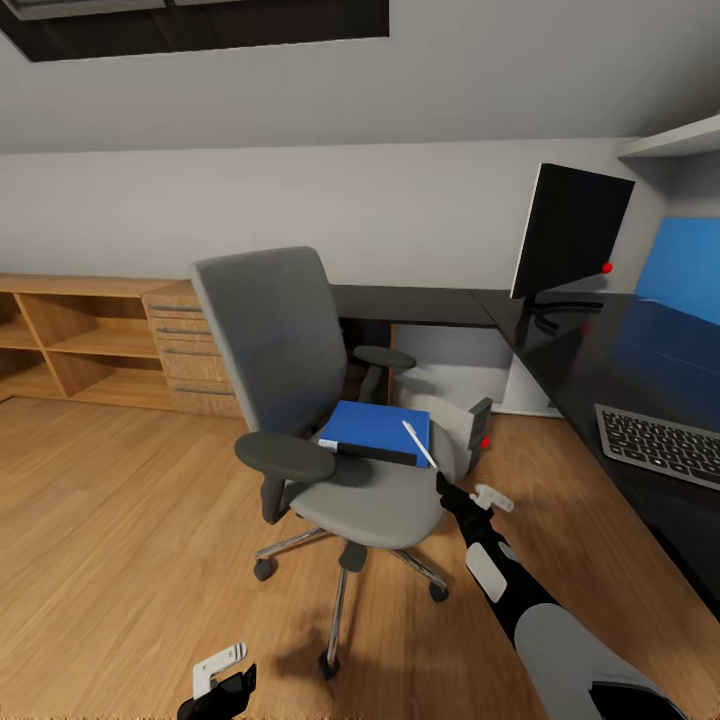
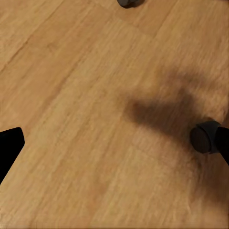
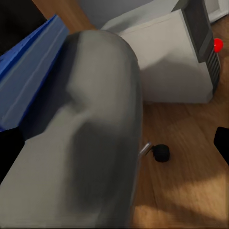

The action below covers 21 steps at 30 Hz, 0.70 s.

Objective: In the bedroom, organize the workspace by keeping the computer under the desk, ensuring the monitor is on the desk, placing the keyboard on the desk next to the monitor, placing the mouse on the desk next to the keyboard, moving the folder from the swivel chair onto the desk next to the mouse, stacking the notebook on top of the folder with the pen on top of the notebook, and positioning the swivel chair next to the desk.

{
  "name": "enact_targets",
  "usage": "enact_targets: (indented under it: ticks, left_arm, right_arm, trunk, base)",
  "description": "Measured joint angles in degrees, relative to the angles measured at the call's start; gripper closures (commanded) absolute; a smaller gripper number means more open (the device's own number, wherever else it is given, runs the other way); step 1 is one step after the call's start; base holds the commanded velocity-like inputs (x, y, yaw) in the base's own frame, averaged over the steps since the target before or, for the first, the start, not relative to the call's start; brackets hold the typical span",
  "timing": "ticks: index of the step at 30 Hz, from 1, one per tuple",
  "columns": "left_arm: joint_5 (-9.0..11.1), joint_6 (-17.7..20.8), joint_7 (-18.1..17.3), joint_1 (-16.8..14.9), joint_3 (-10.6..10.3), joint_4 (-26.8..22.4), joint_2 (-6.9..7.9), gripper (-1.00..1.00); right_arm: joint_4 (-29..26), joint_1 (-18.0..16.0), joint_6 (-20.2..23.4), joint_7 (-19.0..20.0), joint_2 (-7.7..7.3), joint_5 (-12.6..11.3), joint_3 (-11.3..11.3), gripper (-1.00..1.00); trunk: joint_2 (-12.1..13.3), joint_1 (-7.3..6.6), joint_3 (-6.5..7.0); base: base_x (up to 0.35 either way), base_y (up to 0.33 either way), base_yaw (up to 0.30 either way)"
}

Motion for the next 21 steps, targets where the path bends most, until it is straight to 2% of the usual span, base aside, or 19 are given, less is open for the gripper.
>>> enact_targets:
  ticks: [3, 21]
  left_arm:
    - [0.0, 0.0, 0.0, 0.0, 0.0, 0.0, -0.01, -1.00]
    - [0.1, 0.0, 0.0, 0.0, 0.0, 0.0, -0.01, -1.00]
  right_arm:
    - [0.0, 0.0, 0.0, 0.0, 0.00, 0.0, 0.0, -1.00]
    - [0.0, 0.0, 0.0, -0.1, 0.16, 0.0, 0.0, -1.00]
  trunk:
    - [0.0, 0.08, -0.67]
    - [0.0, 0.07, -0.67]
  base:
    - [0.000, 0.000, 0.000]
    - [0.000, 0.000, 0.000]
